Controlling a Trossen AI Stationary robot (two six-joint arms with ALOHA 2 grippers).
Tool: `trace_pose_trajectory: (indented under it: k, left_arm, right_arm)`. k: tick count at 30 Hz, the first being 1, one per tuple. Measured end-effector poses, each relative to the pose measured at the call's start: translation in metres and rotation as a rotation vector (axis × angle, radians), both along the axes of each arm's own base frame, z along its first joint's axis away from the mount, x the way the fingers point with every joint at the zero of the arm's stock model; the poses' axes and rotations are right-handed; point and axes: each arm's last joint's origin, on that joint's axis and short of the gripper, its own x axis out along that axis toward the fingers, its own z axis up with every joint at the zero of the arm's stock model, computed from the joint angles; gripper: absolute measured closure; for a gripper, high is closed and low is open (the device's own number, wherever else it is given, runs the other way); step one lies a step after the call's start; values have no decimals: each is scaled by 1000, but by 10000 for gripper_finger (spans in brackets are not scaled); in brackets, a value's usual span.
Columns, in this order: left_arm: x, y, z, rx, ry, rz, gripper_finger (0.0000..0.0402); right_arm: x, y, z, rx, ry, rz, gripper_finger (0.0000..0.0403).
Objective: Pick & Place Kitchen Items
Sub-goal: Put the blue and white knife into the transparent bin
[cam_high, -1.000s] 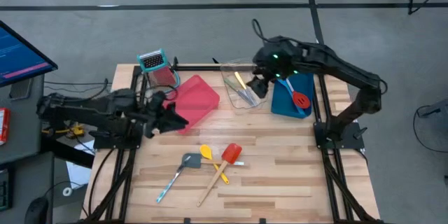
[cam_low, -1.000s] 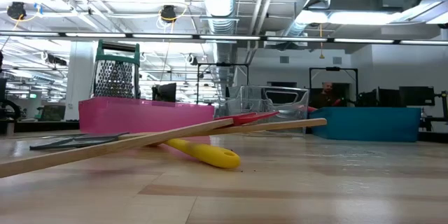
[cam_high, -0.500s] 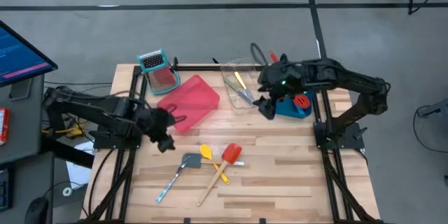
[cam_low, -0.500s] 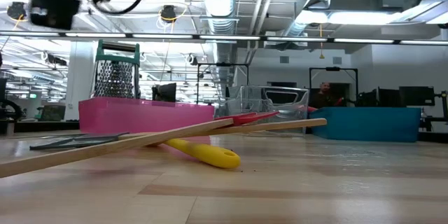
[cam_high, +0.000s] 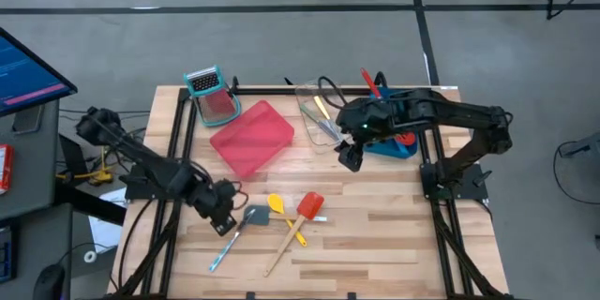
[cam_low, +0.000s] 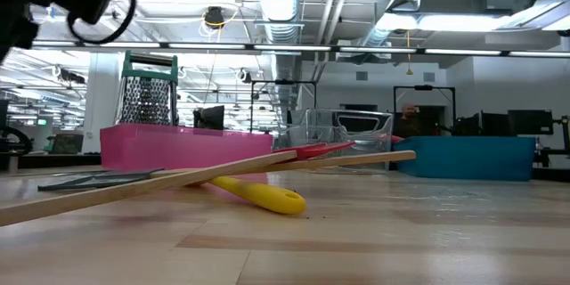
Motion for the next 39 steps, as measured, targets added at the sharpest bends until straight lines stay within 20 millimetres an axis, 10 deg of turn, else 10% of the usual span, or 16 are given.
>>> trace_pose_trajectory:
  k: [18,39]
  left_arm:
    - [17,-42,-47,74,50,34,188]
    - [26,-69,-86,95,64,123,183]
  right_arm:
    - [3,15,-3,58,-7,-33,143]
    - [-1,51,-3,101,-20,31,143]
